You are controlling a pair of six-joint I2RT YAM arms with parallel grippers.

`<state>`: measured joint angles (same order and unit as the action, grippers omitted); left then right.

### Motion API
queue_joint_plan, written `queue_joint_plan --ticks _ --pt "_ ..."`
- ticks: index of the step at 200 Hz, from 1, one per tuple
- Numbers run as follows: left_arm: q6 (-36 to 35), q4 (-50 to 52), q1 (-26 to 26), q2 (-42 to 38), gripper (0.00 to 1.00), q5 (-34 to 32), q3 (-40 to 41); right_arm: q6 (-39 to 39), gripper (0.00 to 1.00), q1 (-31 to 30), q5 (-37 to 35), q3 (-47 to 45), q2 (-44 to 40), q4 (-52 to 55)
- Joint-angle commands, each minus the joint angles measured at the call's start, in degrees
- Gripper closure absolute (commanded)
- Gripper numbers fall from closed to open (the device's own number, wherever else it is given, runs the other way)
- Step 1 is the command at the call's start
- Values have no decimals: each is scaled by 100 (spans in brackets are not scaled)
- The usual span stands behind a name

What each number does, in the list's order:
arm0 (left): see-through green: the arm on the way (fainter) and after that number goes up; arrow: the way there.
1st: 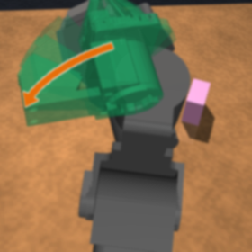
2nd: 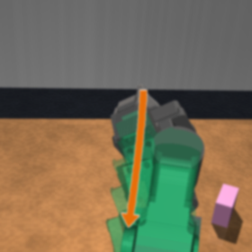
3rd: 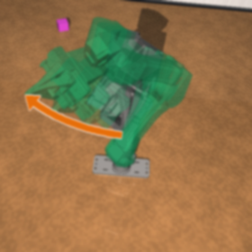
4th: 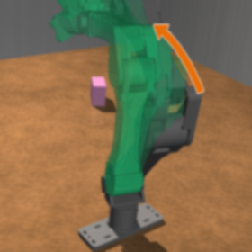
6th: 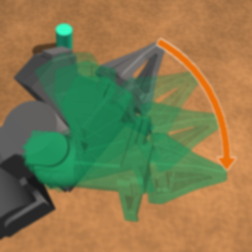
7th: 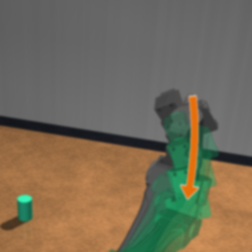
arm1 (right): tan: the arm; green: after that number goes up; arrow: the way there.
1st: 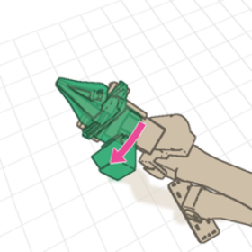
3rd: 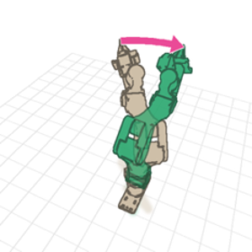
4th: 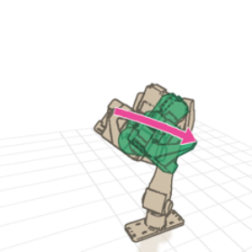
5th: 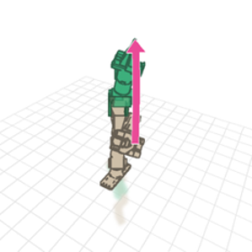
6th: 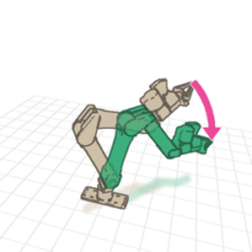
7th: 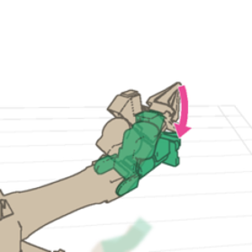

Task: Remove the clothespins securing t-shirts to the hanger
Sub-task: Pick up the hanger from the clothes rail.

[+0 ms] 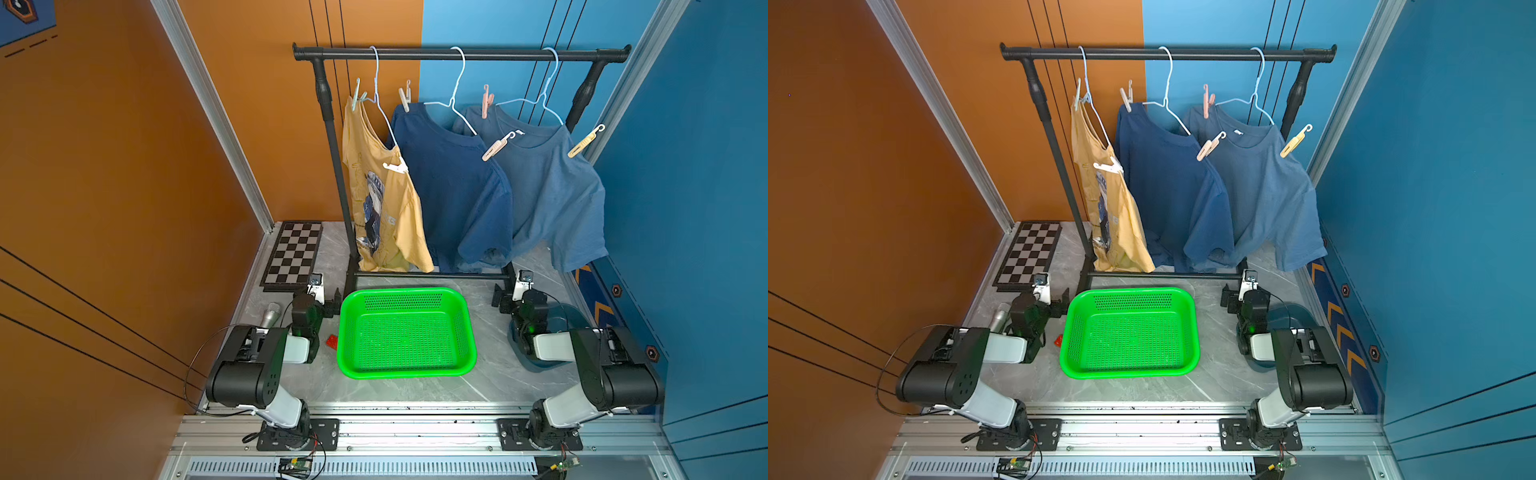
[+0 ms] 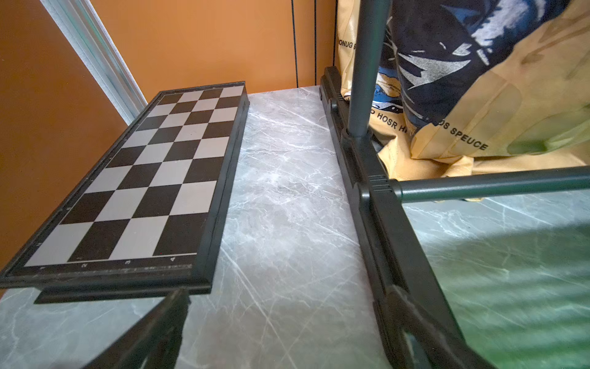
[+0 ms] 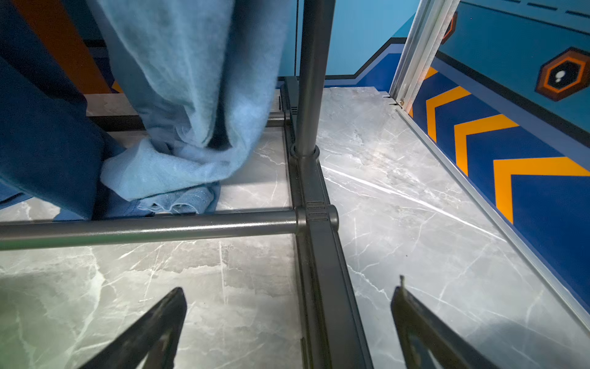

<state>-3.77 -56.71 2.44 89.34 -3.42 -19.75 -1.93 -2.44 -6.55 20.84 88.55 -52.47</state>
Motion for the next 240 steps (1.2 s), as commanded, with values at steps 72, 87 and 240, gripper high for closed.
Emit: queue_joint_plan --ticks 72,87,240 --pt "166 226 -68 31 2 -136 -131 -114 0 42 -114 68 -9 105" --pt "189 291 -99 27 2 -95 -167 -123 0 67 -68 69 -13 114" --pt "85 493 43 -1017 2 -264 192 -133 0 -67 -581 338 -1225 1533"
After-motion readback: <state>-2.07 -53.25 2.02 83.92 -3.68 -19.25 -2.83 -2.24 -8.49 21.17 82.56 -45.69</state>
